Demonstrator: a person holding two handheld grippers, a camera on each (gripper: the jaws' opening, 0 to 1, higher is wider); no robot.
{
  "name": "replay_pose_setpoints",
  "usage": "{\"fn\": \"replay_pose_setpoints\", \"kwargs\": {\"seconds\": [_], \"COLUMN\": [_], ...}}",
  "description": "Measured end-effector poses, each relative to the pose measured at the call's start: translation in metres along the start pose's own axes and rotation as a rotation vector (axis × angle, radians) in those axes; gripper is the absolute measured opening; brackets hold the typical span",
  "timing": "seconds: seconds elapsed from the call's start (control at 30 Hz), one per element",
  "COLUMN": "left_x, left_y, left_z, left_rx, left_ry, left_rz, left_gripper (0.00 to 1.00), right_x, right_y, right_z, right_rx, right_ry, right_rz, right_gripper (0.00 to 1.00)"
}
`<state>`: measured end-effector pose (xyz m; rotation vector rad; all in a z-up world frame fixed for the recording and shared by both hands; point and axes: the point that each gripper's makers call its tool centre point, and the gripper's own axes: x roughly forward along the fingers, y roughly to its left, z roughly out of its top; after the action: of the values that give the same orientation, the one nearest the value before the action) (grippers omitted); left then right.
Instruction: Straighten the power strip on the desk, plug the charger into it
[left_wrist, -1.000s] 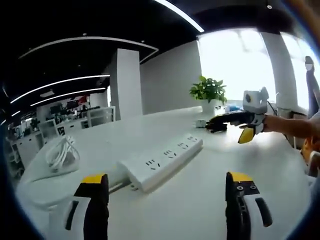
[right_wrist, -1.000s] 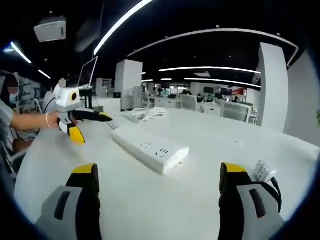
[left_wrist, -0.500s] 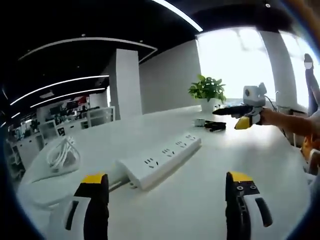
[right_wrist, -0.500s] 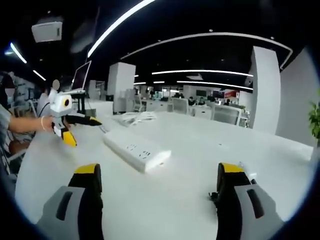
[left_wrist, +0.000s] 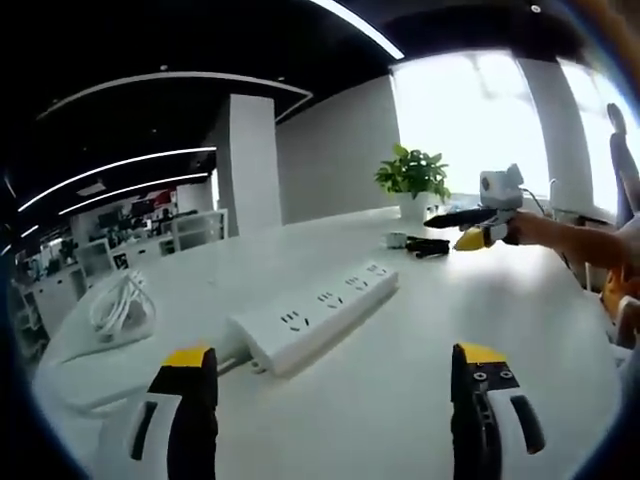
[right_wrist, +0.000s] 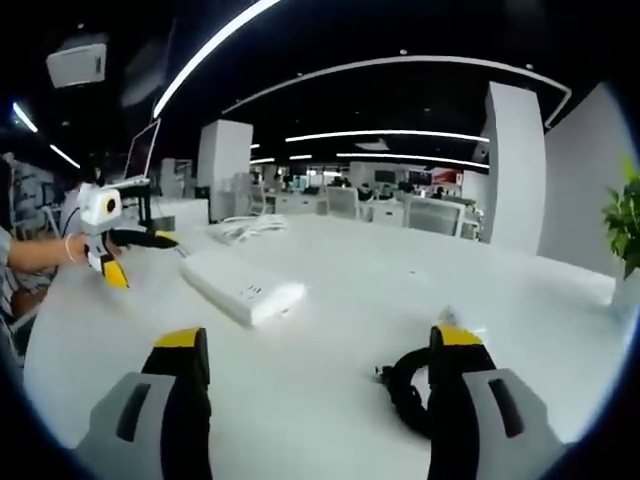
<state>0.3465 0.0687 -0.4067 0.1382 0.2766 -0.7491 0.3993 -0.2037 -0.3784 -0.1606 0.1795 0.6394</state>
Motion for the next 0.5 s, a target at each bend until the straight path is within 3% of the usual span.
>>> {"fn": "replay_pose_setpoints", "kwargs": {"seconds": [0.5], "left_x": [0.000], "left_y": [-0.004], "left_z": [-0.003], "left_rx": [-0.008], "left_ry": [0.002], "left_rz": [-0.011], "left_gripper": [0.99], "right_x": [-0.010], "right_y": [-0.032], "right_z": [-0.025], "right_rx": [0.041], "right_ry": [0.098], "right_rz": [-0.060], "right_gripper": [0.83]}}
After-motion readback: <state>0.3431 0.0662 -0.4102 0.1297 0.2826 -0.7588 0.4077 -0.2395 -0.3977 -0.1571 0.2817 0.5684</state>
